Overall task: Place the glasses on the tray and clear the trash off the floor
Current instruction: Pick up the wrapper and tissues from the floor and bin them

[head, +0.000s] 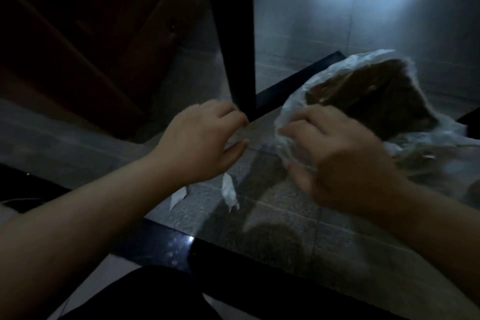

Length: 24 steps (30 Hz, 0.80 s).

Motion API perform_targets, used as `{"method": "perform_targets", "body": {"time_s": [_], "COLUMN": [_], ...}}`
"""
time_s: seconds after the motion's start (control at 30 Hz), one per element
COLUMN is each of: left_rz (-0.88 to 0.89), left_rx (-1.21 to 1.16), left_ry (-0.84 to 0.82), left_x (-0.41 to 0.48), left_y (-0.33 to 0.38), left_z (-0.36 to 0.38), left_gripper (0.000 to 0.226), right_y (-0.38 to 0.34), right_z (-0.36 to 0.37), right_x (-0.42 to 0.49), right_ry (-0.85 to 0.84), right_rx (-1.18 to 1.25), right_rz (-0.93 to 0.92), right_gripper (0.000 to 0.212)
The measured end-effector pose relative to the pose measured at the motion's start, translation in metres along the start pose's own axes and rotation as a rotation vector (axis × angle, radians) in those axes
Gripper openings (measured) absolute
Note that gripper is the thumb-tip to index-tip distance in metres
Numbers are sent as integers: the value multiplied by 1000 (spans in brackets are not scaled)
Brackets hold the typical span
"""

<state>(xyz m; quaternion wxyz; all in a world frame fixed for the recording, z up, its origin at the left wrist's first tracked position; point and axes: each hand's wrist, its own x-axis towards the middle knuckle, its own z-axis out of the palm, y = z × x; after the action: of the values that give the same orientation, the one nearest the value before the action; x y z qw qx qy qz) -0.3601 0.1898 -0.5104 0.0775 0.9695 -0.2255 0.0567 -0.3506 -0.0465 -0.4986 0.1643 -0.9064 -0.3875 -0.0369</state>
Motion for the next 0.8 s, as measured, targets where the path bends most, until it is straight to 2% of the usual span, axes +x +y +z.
{"method": "perform_targets", "body": {"time_s": [0.13, 0.27, 0.37, 0.5, 0.6, 0.7, 0.8], "left_rz": [-252, -510, -610, -656, -692, -656, -699], "left_rx": [-69, -21, -31, -62, -101, -79, -147], "left_ry": [-94, -374, -531, -595, -613, -595, -514], "left_x": [-71, -127, -149, -153, -147, -148, -158], "left_y": [-40, -82, -104, -118, -117, -115, -104], "left_z": [43, 109, 153, 188, 193, 192, 182], "left_gripper": [30, 43, 57, 68, 59, 31, 21], "right_y": [-39, -43, -31, -22, -23, -24, -25], "right_z": [64, 135, 169, 197, 214, 234, 253], "right_x": [13, 11, 9, 12, 21, 28, 35], "right_ry": [-177, -381, -454, -507, -544, -588, -614], "right_rx": [136, 237, 210, 167, 147, 190, 307], "right_rz": [-71, 33, 135, 239, 313, 407, 617], "right_gripper": [35, 40, 42, 46, 51, 59, 75]}}
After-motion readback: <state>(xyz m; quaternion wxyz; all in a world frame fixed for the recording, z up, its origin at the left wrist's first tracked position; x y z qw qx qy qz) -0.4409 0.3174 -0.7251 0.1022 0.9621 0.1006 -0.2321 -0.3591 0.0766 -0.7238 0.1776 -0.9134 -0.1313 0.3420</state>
